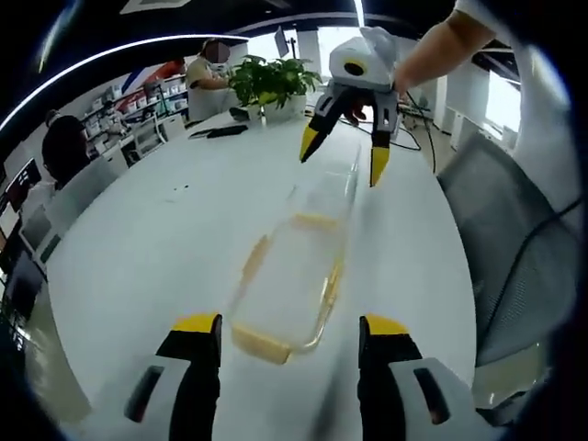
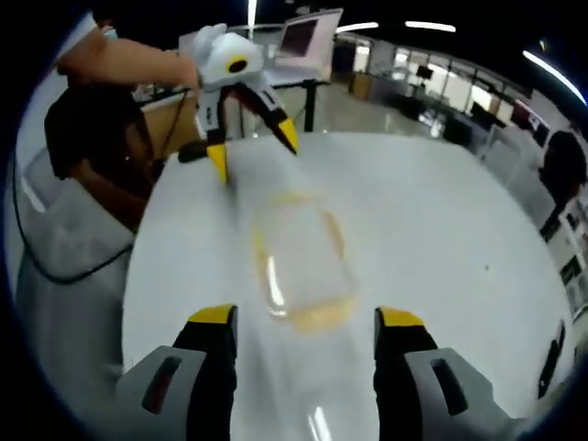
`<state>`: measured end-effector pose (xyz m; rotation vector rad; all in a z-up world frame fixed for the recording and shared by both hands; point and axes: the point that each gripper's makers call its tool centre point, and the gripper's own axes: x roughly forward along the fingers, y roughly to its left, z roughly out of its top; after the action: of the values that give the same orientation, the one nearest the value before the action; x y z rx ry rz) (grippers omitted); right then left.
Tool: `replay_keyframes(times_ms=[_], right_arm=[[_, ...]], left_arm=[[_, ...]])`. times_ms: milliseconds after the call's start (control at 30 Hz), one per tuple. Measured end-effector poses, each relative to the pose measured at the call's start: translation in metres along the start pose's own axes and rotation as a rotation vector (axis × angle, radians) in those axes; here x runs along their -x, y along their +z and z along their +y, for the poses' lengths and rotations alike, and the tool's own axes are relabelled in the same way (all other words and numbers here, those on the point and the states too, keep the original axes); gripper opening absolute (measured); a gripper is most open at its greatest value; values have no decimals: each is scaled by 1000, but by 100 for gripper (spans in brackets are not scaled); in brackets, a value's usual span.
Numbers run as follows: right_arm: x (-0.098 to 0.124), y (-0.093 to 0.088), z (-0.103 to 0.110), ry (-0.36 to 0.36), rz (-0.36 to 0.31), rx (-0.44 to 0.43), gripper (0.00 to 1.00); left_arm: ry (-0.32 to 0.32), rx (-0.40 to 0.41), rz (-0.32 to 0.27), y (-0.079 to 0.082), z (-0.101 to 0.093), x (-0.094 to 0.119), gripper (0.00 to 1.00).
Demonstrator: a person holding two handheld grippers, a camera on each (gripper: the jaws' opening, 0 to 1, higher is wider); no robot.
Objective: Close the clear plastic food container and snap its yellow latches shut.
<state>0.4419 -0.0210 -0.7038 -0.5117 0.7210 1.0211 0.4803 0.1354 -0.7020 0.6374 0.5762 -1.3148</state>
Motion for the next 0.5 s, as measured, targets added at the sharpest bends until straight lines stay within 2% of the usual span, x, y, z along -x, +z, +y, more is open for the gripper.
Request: replay_keyframes(times_ms=[267,500], right_arm=[[-20,-9,6,78,57,68,55],[-34,-16,-5,99,90,98,55]], left_arm=[[-82,-43,62,-18,5,-14,54],[-114,-88,114,-34,13,-22,52]])
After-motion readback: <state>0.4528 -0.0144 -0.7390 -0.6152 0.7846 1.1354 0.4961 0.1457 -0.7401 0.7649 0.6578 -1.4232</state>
